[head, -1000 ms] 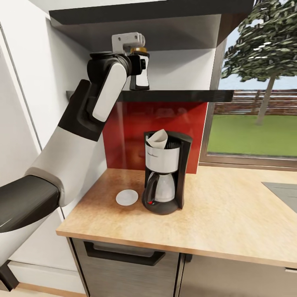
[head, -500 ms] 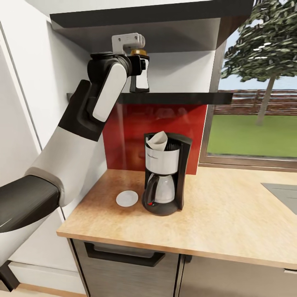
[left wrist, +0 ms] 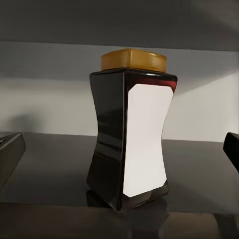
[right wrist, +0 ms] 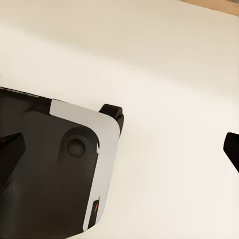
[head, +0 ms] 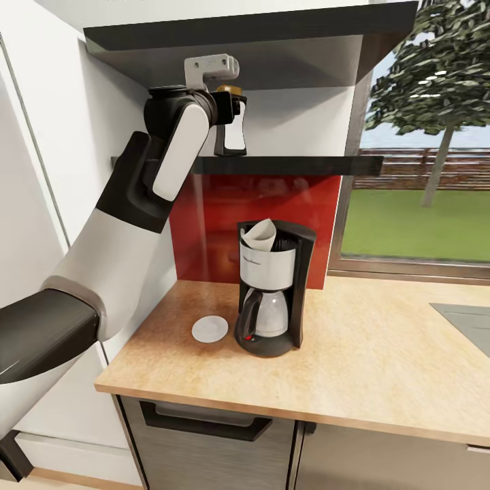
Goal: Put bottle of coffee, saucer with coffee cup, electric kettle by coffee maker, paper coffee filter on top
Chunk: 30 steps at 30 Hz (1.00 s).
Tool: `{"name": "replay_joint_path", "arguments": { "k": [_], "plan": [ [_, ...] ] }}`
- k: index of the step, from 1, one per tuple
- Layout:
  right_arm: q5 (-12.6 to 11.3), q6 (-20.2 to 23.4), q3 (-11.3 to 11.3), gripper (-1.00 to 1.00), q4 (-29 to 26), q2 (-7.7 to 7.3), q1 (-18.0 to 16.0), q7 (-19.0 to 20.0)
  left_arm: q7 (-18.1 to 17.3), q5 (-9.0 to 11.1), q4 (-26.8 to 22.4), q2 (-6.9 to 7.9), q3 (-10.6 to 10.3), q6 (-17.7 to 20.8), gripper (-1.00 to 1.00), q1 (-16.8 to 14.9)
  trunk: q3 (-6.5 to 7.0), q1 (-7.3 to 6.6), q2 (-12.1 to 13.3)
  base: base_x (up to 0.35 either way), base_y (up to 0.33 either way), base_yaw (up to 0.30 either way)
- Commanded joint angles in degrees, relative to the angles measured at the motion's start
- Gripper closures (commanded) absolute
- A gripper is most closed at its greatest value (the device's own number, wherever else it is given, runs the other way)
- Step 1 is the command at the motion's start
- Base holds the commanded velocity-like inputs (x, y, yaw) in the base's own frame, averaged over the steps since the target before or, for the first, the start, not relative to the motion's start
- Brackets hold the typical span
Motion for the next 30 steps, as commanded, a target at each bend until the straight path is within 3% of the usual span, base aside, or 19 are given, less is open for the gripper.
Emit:
{"name": "replay_joint_path", "arguments": {
  "k": [1, 30],
  "plan": [
    [-0.5, -0.4, 0.5, -1.00, 0.2, 0.01, -0.1, 0.2, 0.6, 0.6, -0.1, 0.00, -0.1, 0.1, -1.00, -0.1, -0.09, 0.01, -0.1, 0.000, 0.000, 0.000],
    [-0.5, -0.4, 0.5, -1.00, 0.2, 0.01, -0.1, 0.2, 0.3, 0.6, 0.0, 0.00, 0.1, 0.1, -1.00, -0.1, -0.09, 0.01, -0.1, 0.072, 0.000, 0.000]
  ]
}}
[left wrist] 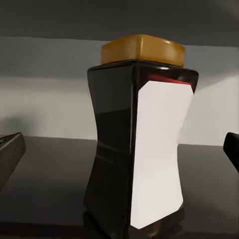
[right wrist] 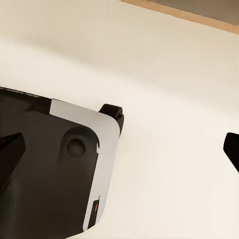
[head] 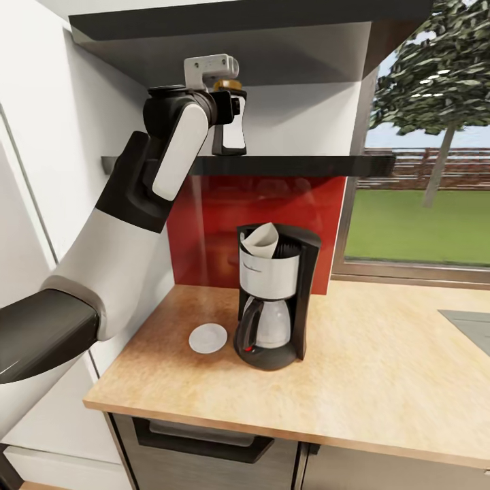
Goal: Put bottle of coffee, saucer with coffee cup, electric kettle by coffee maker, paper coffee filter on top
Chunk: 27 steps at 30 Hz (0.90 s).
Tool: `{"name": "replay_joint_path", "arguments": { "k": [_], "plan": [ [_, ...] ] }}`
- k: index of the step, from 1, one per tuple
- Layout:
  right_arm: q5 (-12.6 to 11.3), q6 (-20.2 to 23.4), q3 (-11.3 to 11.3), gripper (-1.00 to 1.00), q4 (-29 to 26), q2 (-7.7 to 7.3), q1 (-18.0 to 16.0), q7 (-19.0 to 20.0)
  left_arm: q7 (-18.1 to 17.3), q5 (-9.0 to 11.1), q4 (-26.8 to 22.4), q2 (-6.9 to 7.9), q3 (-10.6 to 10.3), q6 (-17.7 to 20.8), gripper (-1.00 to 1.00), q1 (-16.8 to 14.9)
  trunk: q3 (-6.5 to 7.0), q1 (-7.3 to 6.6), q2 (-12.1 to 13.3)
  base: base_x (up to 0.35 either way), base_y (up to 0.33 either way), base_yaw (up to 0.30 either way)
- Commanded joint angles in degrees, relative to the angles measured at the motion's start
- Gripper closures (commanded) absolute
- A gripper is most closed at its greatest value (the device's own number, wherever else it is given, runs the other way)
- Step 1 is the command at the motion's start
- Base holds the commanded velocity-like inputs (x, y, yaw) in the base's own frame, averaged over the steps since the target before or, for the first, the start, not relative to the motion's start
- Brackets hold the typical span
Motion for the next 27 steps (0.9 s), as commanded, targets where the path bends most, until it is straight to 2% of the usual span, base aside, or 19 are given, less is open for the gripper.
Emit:
{"name": "replay_joint_path", "arguments": {
  "k": [1, 27],
  "plan": [
    [-0.5, -0.4, 0.5, -1.00, 0.2, 0.01, -0.1, 0.2, 0.5, 0.6, 0.0, 0.00, -0.1, 0.1, -1.00, -0.1, -0.09, 0.02, -0.1, 0.052, 0.000, 0.000],
    [-0.5, -0.4, 0.5, -1.00, 0.2, 0.01, -0.1, 0.2, 0.5, 0.6, 0.0, 0.00, 0.0, 0.1, -1.00, -0.1, -0.09, 0.02, -0.1, 0.071, -0.027, 0.000]
  ]
}}
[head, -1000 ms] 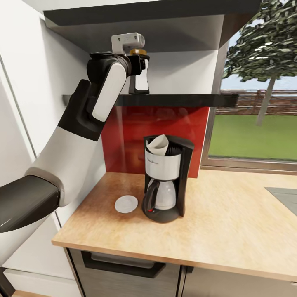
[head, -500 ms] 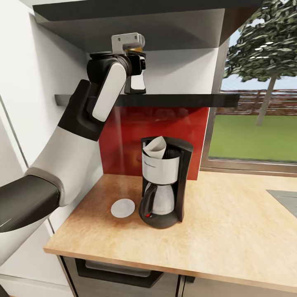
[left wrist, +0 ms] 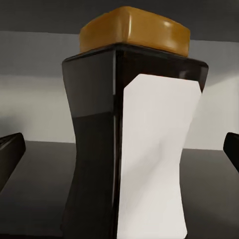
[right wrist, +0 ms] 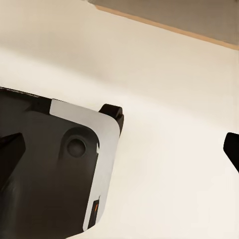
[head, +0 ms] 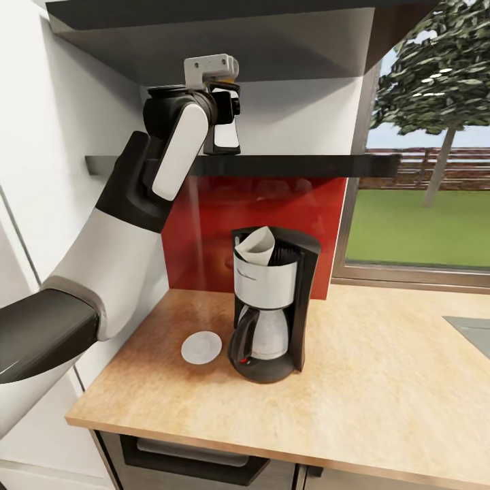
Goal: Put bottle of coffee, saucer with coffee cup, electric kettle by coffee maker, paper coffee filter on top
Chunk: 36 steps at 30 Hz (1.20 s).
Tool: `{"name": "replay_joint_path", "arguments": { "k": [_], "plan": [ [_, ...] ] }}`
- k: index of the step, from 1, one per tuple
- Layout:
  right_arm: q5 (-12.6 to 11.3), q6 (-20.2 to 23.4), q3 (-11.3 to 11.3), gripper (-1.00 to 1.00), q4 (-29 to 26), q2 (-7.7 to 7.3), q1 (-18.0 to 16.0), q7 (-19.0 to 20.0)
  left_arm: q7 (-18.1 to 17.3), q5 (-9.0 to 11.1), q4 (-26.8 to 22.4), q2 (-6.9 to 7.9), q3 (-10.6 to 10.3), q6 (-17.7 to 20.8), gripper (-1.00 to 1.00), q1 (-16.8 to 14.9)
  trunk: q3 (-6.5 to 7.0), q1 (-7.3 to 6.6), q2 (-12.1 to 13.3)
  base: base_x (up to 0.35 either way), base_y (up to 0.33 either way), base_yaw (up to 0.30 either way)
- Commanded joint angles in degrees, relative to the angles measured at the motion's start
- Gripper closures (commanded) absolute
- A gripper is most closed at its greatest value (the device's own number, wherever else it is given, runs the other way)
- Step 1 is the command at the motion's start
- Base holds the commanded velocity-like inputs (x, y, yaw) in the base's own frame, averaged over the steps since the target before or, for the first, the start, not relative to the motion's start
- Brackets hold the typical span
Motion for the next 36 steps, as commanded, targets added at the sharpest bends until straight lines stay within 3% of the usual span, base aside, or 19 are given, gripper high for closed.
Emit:
{"name": "replay_joint_path", "arguments": {
  "k": [1, 36],
  "plan": [
    [-0.5, -0.4, 0.5, -1.00, 0.2, 0.01, -0.1, 0.2, 0.5, 0.6, 0.0, 0.00, -0.1, 0.1, -1.00, -0.1, -0.09, 0.01, -0.1, 0.014, 0.000, 0.000],
    [-0.5, -0.4, 0.5, -1.00, 0.2, 0.01, 0.0, 0.2, 0.5, 0.6, 0.9, 0.00, 0.1, 0.1, -1.00, -0.1, -0.09, 0.01, -0.1, 0.062, 0.000, 0.000]
  ]
}}
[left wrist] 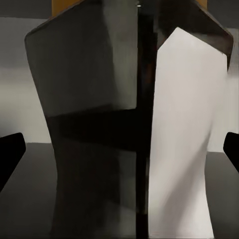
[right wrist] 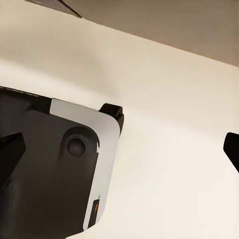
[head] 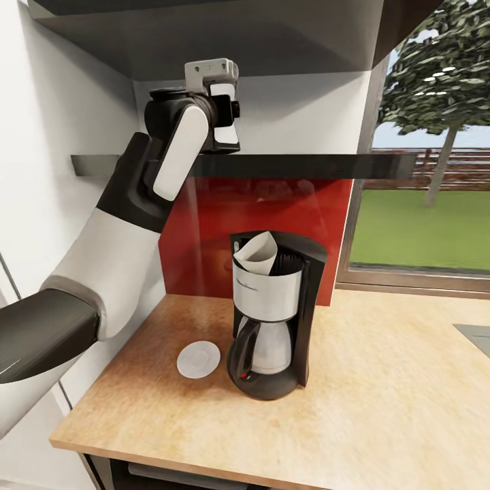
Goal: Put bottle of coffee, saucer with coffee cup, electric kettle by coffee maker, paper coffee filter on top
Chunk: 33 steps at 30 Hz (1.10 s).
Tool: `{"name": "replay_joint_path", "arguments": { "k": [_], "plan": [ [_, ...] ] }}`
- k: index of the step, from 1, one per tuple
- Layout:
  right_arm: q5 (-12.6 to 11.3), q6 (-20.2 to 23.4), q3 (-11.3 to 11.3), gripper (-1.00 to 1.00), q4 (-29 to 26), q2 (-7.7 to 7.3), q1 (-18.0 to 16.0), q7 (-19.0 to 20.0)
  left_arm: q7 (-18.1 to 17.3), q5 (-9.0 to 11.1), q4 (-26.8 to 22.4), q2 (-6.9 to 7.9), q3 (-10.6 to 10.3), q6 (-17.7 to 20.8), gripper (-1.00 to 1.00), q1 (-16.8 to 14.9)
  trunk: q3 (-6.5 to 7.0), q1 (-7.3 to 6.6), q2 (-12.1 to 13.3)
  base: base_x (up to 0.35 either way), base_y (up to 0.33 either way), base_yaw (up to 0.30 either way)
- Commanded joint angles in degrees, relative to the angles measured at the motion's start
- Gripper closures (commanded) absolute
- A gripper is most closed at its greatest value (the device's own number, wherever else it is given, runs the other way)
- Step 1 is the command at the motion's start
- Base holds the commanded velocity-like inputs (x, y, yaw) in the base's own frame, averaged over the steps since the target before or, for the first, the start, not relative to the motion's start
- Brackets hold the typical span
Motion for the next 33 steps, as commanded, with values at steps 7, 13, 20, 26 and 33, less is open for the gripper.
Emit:
{"name": "replay_joint_path", "arguments": {
  "k": [7, 13, 20, 26, 33],
  "plan": [
    [-0.5, -0.4, 0.5, -1.00, 0.2, 0.01, -0.1, 0.2, 0.5, 0.6, 1.1, 0.00, -0.1, 0.1, -1.00, -0.1, -0.09, 0.01, -0.1, 0.001, 0.000, 0.000],
    [-0.5, -0.4, 0.5, -1.00, 0.2, 0.01, -0.1, 0.2, 0.4, 0.7, 2.1, 0.00, -0.1, 0.1, -1.00, -0.1, -0.09, 0.01, -0.1, 0.000, 0.000, 0.000],
    [-0.5, -0.4, 0.5, -1.00, 0.2, 0.01, -0.1, 0.2, 0.4, 0.8, 2.7, 0.00, -0.1, 0.1, -1.00, -0.1, -0.09, 0.01, -0.1, 0.000, 0.000, 0.000],
    [-0.5, -0.4, 0.5, -1.00, 0.2, 0.01, -0.1, 0.2, 0.4, 0.8, 2.9, 0.00, -0.2, 0.1, 1.00, -0.1, -0.09, 0.01, -0.1, 0.000, 0.000, 0.000],
    [-0.5, -0.4, 0.5, -1.00, 0.2, 0.01, -0.1, 0.2, 0.4, 0.8, 2.7, 0.00, -0.3, 0.1, 1.00, -0.1, -0.09, 0.01, -0.1, 0.000, 0.000, 0.000]
  ]
}}
